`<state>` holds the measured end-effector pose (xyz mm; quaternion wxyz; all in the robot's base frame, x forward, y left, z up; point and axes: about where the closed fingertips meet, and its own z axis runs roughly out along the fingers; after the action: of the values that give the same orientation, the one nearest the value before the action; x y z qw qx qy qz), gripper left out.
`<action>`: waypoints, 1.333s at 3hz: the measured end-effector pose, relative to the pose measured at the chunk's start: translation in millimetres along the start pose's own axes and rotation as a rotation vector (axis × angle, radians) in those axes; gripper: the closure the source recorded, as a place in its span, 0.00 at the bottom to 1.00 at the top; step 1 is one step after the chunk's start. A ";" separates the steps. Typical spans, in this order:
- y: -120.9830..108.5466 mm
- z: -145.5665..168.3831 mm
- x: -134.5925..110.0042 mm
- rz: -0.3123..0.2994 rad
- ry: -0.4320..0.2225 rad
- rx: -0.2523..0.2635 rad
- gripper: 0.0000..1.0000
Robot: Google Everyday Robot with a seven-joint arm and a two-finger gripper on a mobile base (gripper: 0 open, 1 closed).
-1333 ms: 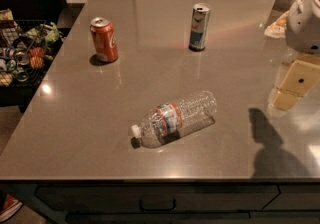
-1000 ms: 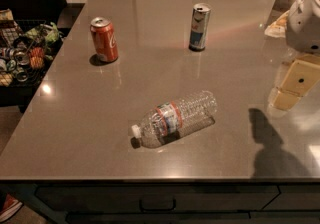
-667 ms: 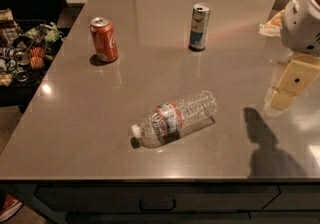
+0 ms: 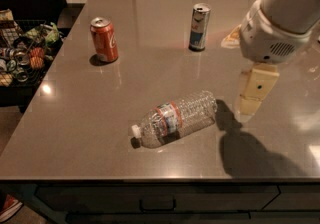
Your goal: Move water bottle near coke can
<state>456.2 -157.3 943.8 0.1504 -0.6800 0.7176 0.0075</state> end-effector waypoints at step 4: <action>18.6 86.7 -45.0 -0.204 0.047 -0.189 0.02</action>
Offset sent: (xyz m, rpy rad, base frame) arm 0.0000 0.0514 -0.0651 -0.0591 0.1325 0.2054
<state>457.2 -93.5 867.6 0.0688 -0.7604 0.6443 0.0438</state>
